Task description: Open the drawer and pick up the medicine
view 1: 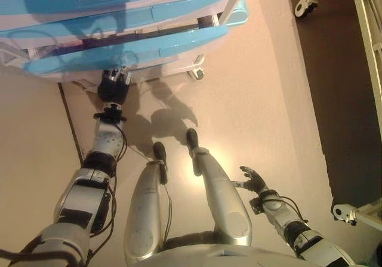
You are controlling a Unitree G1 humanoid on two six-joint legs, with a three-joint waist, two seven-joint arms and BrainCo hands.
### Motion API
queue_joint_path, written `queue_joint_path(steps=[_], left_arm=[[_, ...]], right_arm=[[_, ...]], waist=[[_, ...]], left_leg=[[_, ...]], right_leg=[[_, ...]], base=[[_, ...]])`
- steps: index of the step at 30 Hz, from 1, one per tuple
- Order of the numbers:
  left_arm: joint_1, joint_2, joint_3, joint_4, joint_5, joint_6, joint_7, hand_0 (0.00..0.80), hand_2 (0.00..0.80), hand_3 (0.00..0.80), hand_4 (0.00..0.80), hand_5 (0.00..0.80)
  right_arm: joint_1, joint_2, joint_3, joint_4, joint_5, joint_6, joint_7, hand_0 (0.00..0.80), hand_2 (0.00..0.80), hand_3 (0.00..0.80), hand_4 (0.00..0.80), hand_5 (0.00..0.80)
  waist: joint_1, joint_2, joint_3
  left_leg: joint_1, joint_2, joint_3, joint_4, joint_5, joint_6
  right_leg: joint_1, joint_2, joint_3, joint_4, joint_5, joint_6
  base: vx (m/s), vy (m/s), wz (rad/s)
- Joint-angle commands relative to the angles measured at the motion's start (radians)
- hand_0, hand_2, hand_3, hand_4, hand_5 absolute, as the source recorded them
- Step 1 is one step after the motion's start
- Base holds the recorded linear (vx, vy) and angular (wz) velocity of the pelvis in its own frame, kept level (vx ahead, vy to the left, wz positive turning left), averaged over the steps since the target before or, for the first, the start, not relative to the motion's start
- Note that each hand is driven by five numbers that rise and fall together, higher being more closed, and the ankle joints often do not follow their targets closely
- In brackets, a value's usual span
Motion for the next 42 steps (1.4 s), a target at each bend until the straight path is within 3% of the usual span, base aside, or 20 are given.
queue_joint_path(steps=[1,8,10,15,19,24,29,38,39,40,41,42], left_arm=[[-0.048,0.081,0.159,-0.316,0.001,-0.151,-0.149,0.800,0.800,0.800,0.800,0.800],[0.215,-0.043,0.235,-0.438,0.075,-0.053,-0.175,0.800,0.800,0.800,0.800,0.800],[0.320,-0.075,0.256,-0.480,0.074,0.012,-0.189,0.800,0.800,0.800,0.800,0.800],[0.503,-0.100,0.284,-0.523,0.050,0.190,-0.257,0.800,0.800,0.800,0.800,0.800],[0.628,-0.095,0.281,-0.492,0.103,0.275,-0.327,0.800,0.800,0.800,0.800,0.800],[0.756,-0.099,0.291,-0.371,0.192,0.327,-0.361,0.800,0.800,0.800,0.800,0.800],[0.821,-0.113,0.312,-0.220,0.265,0.328,-0.374,0.800,0.800,0.800,0.800,0.800],[0.823,-0.103,0.259,-0.082,0.366,0.277,-0.370,0.800,0.800,0.800,0.800,0.800],[0.821,-0.100,0.254,-0.074,0.377,0.272,-0.351,0.634,0.634,0.634,0.634,0.634],[0.819,-0.097,0.250,-0.064,0.401,0.256,-0.323,0.088,0.088,0.088,0.088,0.088],[0.814,-0.091,0.241,-0.052,0.422,0.242,-0.280,0.000,0.000,0.000,0.000,0.000],[0.811,-0.089,0.234,-0.042,0.440,0.230,-0.247,0.000,0.000,0.000,0.000,0.000]], right_arm=[[0.086,-0.032,-0.022,-0.026,-0.051,0.000,-0.003,0.000,0.000,0.000,0.000,0.000],[0.093,-0.071,-0.067,-0.025,-0.116,0.036,0.022,0.000,0.000,0.000,0.000,0.000],[0.092,-0.078,-0.080,-0.023,-0.136,0.057,0.033,0.000,0.000,0.000,0.000,0.000],[0.081,-0.096,-0.109,0.004,-0.195,0.074,0.060,0.000,0.000,0.000,0.000,0.000],[0.060,-0.117,-0.144,0.037,-0.209,0.072,0.086,0.000,0.000,0.000,0.000,0.000],[0.063,-0.142,-0.199,0.056,-0.213,0.073,0.114,0.000,0.000,0.000,0.000,0.000],[0.073,-0.149,-0.245,0.074,-0.233,0.059,0.140,0.000,0.000,0.000,0.000,0.000],[0.081,-0.143,-0.284,0.146,-0.250,0.010,0.133,0.000,0.000,0.000,0.000,0.000],[0.083,-0.145,-0.287,0.148,-0.249,0.007,0.133,0.000,0.000,0.000,0.000,0.000],[0.086,-0.146,-0.291,0.150,-0.249,0.004,0.135,0.000,0.000,0.000,0.000,0.000],[0.090,-0.147,-0.296,0.152,-0.250,0.000,0.135,0.000,0.000,0.000,0.000,0.000],[0.093,-0.147,-0.298,0.154,-0.249,-0.002,0.134,0.000,0.000,0.000,0.000,0.000]], waist=[[0.099,0.094,-0.078],[0.167,0.129,-0.132],[0.195,0.134,-0.145],[0.250,0.155,-0.159],[0.287,0.181,-0.165],[0.311,0.215,-0.186],[0.316,0.236,-0.206],[0.309,0.242,-0.227],[0.307,0.242,-0.228],[0.305,0.240,-0.228],[0.302,0.237,-0.229],[0.300,0.236,-0.228]], left_leg=[[0.020,-0.051,-0.061,-0.143,0.090,-0.001],[0.064,-0.040,-0.116,-0.129,0.099,-0.039],[0.083,-0.038,-0.125,-0.130,0.106,-0.044],[0.134,-0.040,-0.147,-0.169,0.127,-0.051],[0.185,-0.049,-0.171,-0.212,0.142,-0.059],[0.244,-0.063,-0.193,-0.256,0.152,-0.070],[0.289,-0.070,-0.207,-0.296,0.158,-0.078],[0.325,-0.072,-0.217,-0.339,0.166,-0.076],[0.328,-0.072,-0.218,-0.341,0.166,-0.075],[0.332,-0.072,-0.218,-0.343,0.165,-0.074],[0.334,-0.071,-0.218,-0.345,0.165,-0.072],[0.336,-0.072,-0.218,-0.344,0.164,-0.071]], right_leg=[[0.097,0.056,-0.075,0.053,-0.132,-0.054],[0.238,0.009,-0.163,0.006,-0.165,-0.070],[0.288,0.001,-0.179,-0.014,-0.169,-0.071],[0.371,-0.005,-0.210,-0.053,-0.171,-0.073],[0.423,-0.015,-0.250,-0.080,-0.169,-0.072],[0.475,-0.034,-0.293,-0.114,-0.164,-0.067],[0.500,-0.050,-0.314,-0.135,-0.160,-0.060],[0.506,-0.055,-0.329,-0.155,-0.151,-0.052],[0.504,-0.055,-0.330,-0.155,-0.150,-0.052],[0.503,-0.054,-0.330,-0.157,-0.149,-0.052],[0.501,-0.054,-0.331,-0.155,-0.147,-0.051],[0.499,-0.053,-0.331,-0.153,-0.146,-0.051]], base=[[-0.044,-0.039,0.38],[0.001,-0.049,0.37],[0.065,-0.058,0.22],[0.008,-0.063,0.28],[-0.023,-0.039,0.32],[0.003,0.041,0.21],[0.025,0.081,0.16],[0.011,0.042,0.06],[0.010,0.024,0.09],[0.011,0.019,0.11],[0.015,0.015,0.09],[0.010,0.012,0.04]])
